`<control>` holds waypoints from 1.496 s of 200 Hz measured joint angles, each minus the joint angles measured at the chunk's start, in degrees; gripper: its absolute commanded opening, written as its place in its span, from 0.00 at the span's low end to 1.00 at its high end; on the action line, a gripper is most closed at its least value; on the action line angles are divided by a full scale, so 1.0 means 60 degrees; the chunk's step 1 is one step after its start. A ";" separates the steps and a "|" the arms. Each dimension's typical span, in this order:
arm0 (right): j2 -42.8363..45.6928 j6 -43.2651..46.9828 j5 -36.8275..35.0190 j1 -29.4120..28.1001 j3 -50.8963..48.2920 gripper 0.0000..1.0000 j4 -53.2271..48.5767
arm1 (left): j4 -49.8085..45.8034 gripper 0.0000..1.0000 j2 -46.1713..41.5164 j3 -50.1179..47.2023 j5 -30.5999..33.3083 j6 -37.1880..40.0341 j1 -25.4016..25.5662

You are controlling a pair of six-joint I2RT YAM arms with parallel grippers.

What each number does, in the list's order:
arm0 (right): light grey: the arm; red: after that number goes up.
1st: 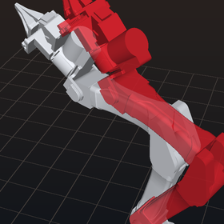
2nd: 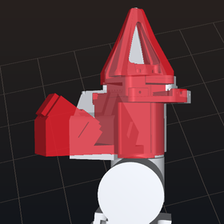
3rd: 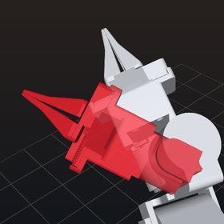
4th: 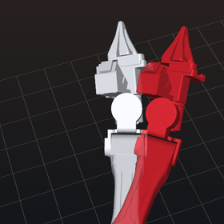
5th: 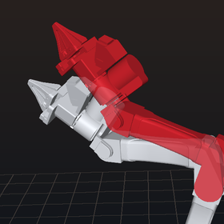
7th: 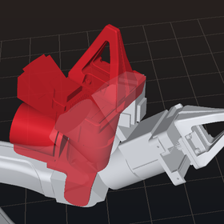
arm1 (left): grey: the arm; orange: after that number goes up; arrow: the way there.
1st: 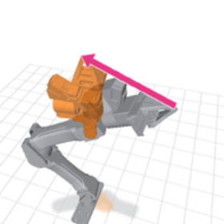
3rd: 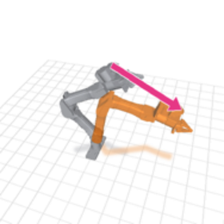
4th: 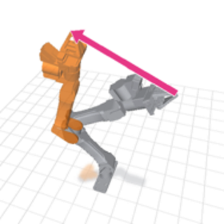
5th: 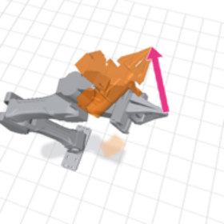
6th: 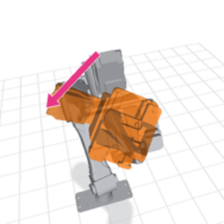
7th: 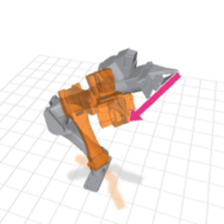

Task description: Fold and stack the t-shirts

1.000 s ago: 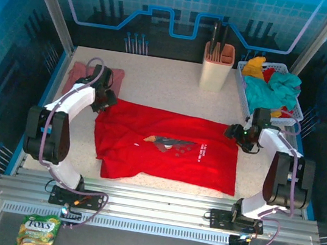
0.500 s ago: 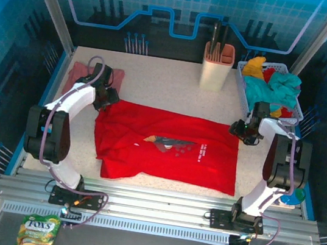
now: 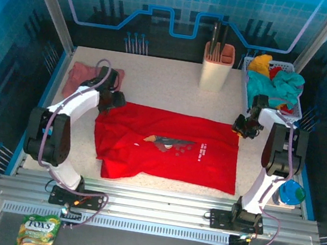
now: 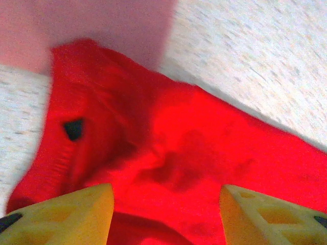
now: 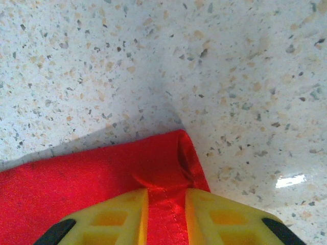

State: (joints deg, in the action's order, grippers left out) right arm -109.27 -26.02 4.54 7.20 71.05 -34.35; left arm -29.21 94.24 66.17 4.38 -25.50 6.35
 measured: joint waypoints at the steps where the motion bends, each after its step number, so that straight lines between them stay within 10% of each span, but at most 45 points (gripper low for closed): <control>1: 0.0000 -0.0018 0.0007 0.0000 0.0000 0.32 0.0000 | 0.0004 0.58 -0.0007 -0.0004 -0.0029 0.0011 0.0022; 57: 0.0980 -0.0117 0.0769 -0.0069 -0.0889 0.68 0.0860 | 0.0408 0.52 0.0029 -0.0433 -0.1137 0.0699 0.0918; 177: 0.5661 -0.0120 0.1020 -0.1140 -0.2714 0.72 0.0474 | -0.0583 0.43 0.0372 -0.0984 0.0215 0.0291 0.2492; 299: 0.6215 -0.0117 0.0994 -0.1151 -0.3166 0.72 0.0120 | -0.1126 0.42 0.0962 -0.0637 0.0991 -0.0528 0.2874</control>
State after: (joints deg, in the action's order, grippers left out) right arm -71.99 -26.72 10.50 0.30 52.05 -33.63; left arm -35.97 100.01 62.35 10.33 -28.67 23.59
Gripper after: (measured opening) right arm 0.722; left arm 0.431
